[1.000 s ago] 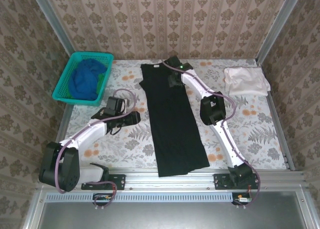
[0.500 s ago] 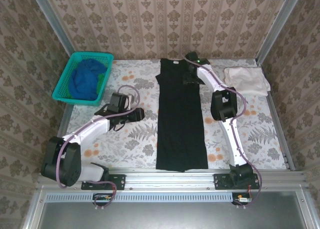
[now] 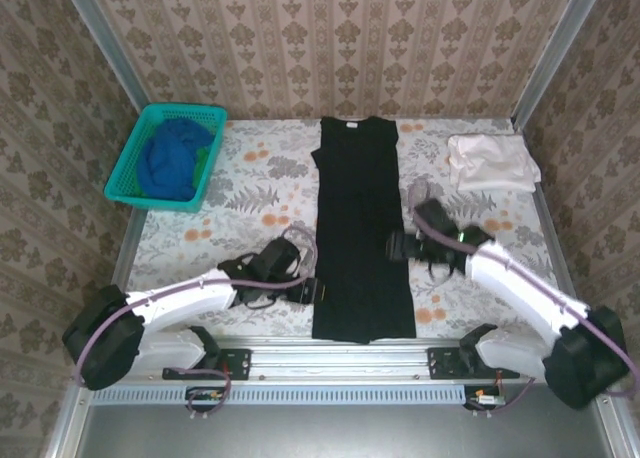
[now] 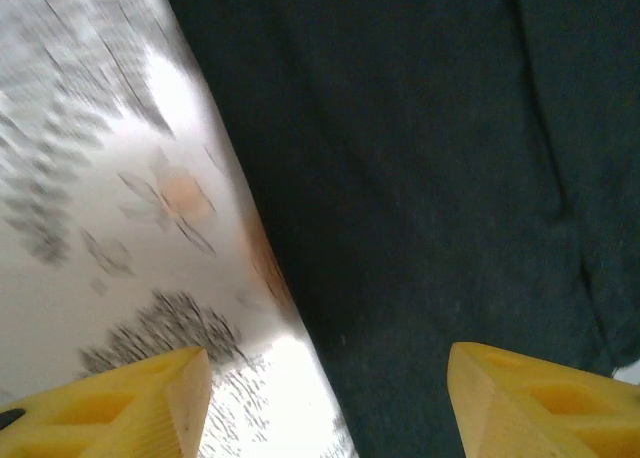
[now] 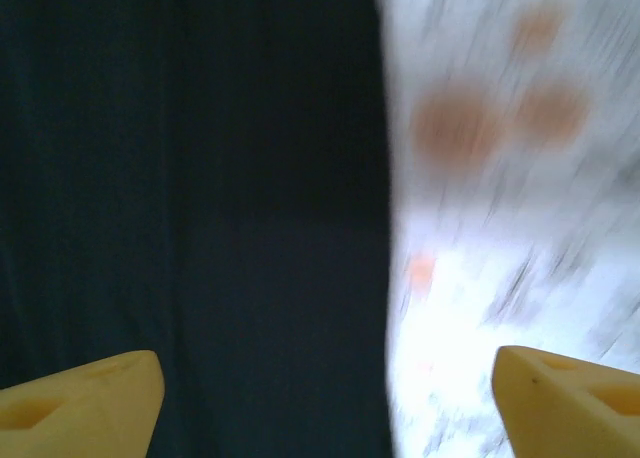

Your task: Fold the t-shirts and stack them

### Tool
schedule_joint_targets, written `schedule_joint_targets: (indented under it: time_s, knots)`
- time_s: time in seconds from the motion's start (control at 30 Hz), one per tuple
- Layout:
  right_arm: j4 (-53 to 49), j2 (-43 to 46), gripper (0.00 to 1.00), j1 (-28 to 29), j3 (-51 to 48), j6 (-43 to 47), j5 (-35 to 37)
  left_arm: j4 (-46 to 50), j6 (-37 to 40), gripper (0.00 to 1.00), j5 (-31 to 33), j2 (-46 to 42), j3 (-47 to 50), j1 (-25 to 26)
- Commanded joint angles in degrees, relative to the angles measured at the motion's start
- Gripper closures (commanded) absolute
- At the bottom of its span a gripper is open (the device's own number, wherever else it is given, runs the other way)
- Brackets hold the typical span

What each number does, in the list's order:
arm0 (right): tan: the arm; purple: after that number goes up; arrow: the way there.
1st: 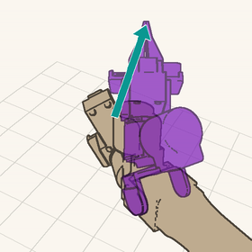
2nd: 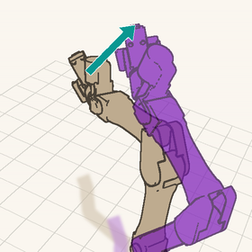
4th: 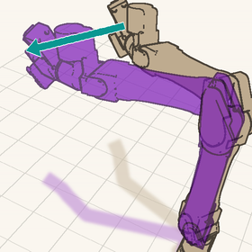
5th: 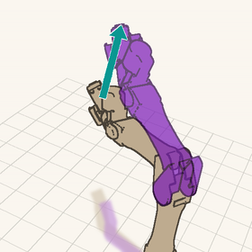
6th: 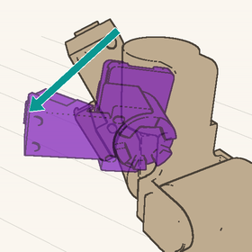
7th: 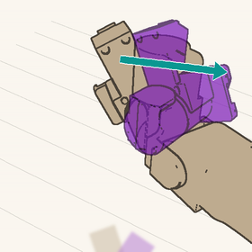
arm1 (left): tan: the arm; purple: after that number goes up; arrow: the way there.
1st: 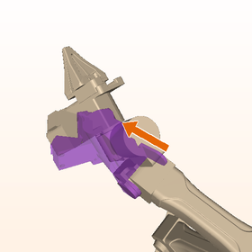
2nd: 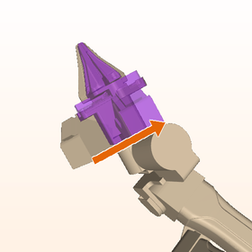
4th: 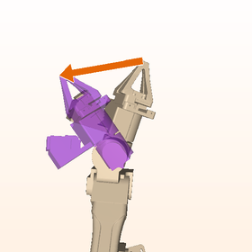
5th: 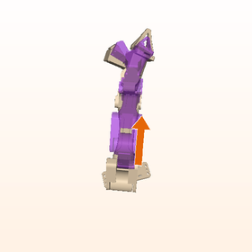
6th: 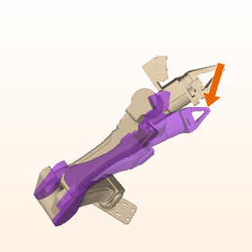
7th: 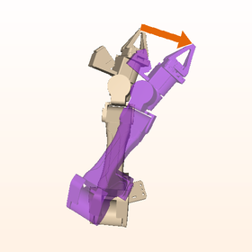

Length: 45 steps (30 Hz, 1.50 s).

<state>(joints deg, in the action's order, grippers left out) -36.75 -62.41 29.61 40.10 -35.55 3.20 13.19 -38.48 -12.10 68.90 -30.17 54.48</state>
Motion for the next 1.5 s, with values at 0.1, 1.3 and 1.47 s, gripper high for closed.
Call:
schedule_joint_targets:
  time_s: [0.1, 1.3, 1.47]
  knots:
    - [-3.42, 12.68, 0.2, 7.93, -13.32, -17.19, -4.2, -3.07, -9.34, 0.43, 3.58, 4.05, 1.37, 9.08]
    - [-8.32, 11.58, 1.0, 23.4, -9.3, -23.82, -0.8, -6.01, -13.09, 1.0, 3.4, -2.33, 1.65, 17.21]
    - [-9.56, 8.27, 1.0, 20.98, -2.21, -18.73, 2.33, -5.15, -10.39, 1.0, 1.86, -5.47, -0.07, 11.9]
